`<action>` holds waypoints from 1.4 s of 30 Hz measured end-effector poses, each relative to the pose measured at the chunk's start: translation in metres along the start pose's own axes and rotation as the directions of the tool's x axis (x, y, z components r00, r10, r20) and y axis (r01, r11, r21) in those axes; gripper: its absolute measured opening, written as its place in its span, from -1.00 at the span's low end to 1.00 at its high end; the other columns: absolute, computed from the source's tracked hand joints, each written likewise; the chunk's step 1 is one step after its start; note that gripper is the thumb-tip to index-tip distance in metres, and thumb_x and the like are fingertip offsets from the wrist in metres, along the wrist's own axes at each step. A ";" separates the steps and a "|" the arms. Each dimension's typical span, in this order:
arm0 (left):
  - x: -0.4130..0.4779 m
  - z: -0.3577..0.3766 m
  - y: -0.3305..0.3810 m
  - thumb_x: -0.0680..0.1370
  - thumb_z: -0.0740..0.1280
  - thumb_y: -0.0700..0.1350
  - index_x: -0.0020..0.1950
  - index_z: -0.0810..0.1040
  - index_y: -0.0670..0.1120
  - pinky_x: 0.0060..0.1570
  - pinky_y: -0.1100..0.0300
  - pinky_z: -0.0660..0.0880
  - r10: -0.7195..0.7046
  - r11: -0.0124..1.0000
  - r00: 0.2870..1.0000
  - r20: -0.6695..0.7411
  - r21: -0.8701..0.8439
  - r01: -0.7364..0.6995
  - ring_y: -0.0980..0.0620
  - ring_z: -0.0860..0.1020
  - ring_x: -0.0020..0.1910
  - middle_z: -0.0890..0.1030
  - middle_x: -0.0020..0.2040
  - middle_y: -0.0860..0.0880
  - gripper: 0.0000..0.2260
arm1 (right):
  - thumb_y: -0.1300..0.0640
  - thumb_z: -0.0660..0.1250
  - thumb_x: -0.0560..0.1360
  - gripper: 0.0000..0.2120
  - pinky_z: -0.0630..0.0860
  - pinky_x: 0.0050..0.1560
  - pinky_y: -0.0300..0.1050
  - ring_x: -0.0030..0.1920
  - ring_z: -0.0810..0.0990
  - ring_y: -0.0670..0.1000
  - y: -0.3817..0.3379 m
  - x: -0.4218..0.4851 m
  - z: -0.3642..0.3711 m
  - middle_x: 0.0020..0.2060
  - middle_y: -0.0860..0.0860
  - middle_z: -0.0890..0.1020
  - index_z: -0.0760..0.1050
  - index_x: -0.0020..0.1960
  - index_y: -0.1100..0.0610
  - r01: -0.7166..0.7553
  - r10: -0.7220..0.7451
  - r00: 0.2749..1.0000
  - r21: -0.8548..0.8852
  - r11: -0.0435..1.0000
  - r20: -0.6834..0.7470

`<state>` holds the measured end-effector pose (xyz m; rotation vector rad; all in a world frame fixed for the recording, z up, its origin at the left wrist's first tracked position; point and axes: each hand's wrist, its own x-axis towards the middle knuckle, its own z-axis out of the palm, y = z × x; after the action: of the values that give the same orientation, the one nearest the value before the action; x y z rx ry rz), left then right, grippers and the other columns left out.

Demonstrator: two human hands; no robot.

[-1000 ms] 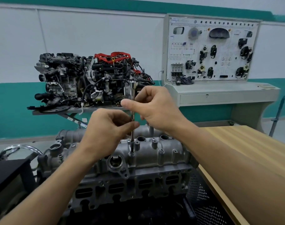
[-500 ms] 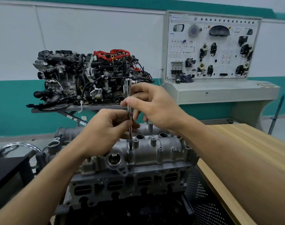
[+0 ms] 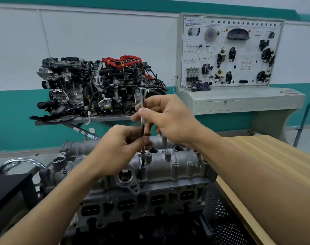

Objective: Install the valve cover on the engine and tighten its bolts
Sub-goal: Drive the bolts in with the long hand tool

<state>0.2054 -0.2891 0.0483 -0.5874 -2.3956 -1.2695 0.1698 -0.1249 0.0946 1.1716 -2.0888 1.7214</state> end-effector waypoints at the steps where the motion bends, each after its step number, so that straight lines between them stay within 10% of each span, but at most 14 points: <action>1: 0.000 0.002 0.001 0.56 0.45 -0.11 -0.06 0.72 -0.06 -0.10 0.18 0.65 0.007 1.000 0.999 -0.037 0.012 -0.006 0.03 0.73 -0.11 0.76 -0.16 0.02 -0.94 | 0.28 0.42 0.52 -0.88 0.49 -0.45 -0.24 -0.48 0.57 0.01 0.001 0.000 0.001 -0.27 0.16 0.71 0.56 -0.19 0.20 0.014 -0.017 0.998 -0.041 0.999 -0.066; 6: -0.003 0.010 -0.002 0.45 0.55 -0.11 -0.24 0.69 0.05 -0.33 0.41 0.51 0.103 0.992 0.960 -0.262 0.092 -0.081 0.21 0.65 -0.36 0.70 -0.33 0.15 -0.89 | 0.03 0.60 0.35 -0.69 0.52 -0.35 -0.17 -0.41 0.55 -0.05 0.008 -0.003 0.001 -0.38 0.04 0.63 0.53 -0.16 0.18 -0.032 -0.002 0.974 -0.145 0.989 -0.227; 13: -0.001 -0.007 0.001 0.61 0.35 -0.21 0.11 0.68 -0.14 0.03 0.35 0.58 0.029 0.999 0.990 0.135 -0.044 -0.023 0.16 0.70 0.03 0.76 -0.02 0.10 -0.86 | 0.26 0.36 0.57 -0.90 0.47 -0.43 -0.29 -0.40 0.54 -0.03 -0.002 -0.006 -0.004 -0.20 0.12 0.72 0.60 -0.08 0.28 -0.008 0.012 0.999 -0.073 0.997 0.042; 19: -0.003 0.007 -0.001 0.51 0.51 -0.17 -0.11 0.71 -0.16 -0.16 0.14 0.64 0.026 1.000 0.982 -0.188 0.013 -0.024 0.06 0.69 -0.27 0.73 -0.28 0.00 -0.94 | -0.01 0.50 0.45 -0.76 0.52 -0.31 -0.19 -0.40 0.53 -0.12 0.001 -0.003 0.004 -0.32 0.02 0.67 0.56 -0.14 0.15 -0.054 0.041 0.997 -0.222 0.974 -0.064; 24: -0.002 -0.014 0.006 0.64 0.32 -0.23 0.05 0.69 -0.18 -0.10 0.41 0.54 0.005 1.000 0.983 0.183 -0.002 -0.005 0.26 0.68 -0.12 0.75 -0.12 0.14 -0.85 | 0.27 0.30 0.60 -0.89 0.48 -0.37 -0.29 -0.37 0.53 -0.05 -0.007 -0.004 -0.003 -0.11 0.15 0.71 0.60 -0.02 0.26 -0.030 0.042 0.985 -0.077 0.997 0.165; 30: -0.004 0.006 0.000 0.50 0.52 -0.08 -0.21 0.69 -0.09 -0.22 0.02 0.59 -0.004 0.997 0.984 -0.176 0.074 0.017 -0.01 0.65 -0.34 0.70 -0.35 -0.04 -0.87 | 0.03 0.59 0.37 -0.65 0.38 -0.43 -0.25 -0.47 0.39 -0.14 0.006 -0.003 0.004 -0.47 -0.04 0.49 0.46 -0.30 0.18 -0.016 -0.023 0.985 -0.226 0.974 -0.171; 35: -0.002 -0.005 -0.001 0.63 0.34 -0.22 0.04 0.69 -0.12 0.04 0.29 0.61 0.002 1.000 0.996 0.085 -0.013 -0.001 0.14 0.72 -0.04 0.76 -0.09 0.09 -0.88 | 0.21 0.34 0.58 -0.87 0.48 -0.41 -0.28 -0.41 0.54 -0.06 -0.001 -0.006 -0.004 -0.07 0.13 0.71 0.57 0.08 0.27 -0.044 0.046 0.997 -0.039 0.998 0.064; 40: -0.001 0.002 -0.002 0.59 0.43 -0.04 -0.01 0.68 -0.09 0.05 -0.18 0.60 -0.037 0.998 0.998 0.051 0.055 0.034 -0.17 0.69 -0.10 0.71 -0.11 -0.24 -0.87 | 0.29 0.34 0.57 -0.85 0.52 -0.44 -0.20 -0.49 0.58 0.03 0.002 -0.006 0.004 -0.24 0.15 0.71 0.60 -0.15 0.29 0.029 -0.033 0.998 -0.089 0.996 -0.045; 42: -0.001 0.006 -0.005 0.54 0.49 -0.01 -0.09 0.69 -0.09 -0.16 -0.03 0.61 -0.049 0.992 0.999 -0.022 0.113 0.051 0.06 0.61 -0.29 0.70 -0.26 -0.15 -0.85 | 0.28 0.38 0.55 -0.83 0.54 -0.45 -0.14 -0.51 0.59 0.07 0.005 -0.005 0.009 -0.33 0.14 0.70 0.61 -0.22 0.28 0.056 -0.065 0.994 -0.108 0.993 -0.089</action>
<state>0.2027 -0.2867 0.0412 -0.4825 -2.4619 -1.1436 0.1728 -0.1310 0.0856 1.0920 -2.0412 1.5862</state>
